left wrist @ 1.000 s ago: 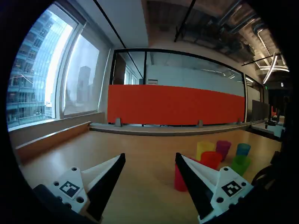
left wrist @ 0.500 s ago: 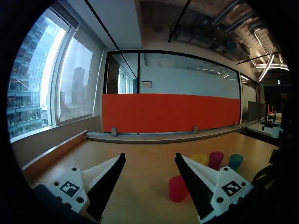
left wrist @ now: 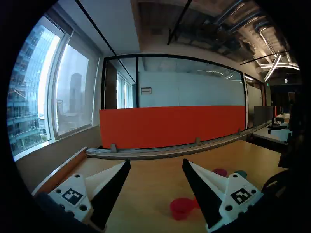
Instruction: Pour water
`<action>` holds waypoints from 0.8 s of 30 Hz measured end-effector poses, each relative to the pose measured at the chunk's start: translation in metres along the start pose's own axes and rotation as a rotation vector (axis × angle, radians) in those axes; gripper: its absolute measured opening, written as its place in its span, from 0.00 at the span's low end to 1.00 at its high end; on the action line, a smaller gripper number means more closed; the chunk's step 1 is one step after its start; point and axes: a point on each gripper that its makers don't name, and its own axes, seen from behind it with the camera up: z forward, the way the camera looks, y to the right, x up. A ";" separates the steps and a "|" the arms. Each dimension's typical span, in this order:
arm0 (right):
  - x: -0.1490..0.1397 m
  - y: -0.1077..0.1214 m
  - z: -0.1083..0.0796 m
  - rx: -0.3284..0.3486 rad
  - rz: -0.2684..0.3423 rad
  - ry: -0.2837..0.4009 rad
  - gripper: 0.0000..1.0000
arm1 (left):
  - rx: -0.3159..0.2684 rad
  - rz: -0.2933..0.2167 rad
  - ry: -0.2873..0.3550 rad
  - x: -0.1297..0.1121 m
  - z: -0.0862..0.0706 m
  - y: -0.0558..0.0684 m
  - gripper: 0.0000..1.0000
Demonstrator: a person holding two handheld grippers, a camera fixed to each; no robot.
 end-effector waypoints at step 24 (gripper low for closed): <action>0.053 -0.001 0.005 0.051 0.024 -0.017 1.00 | -0.058 -0.021 0.029 0.076 0.006 0.007 1.00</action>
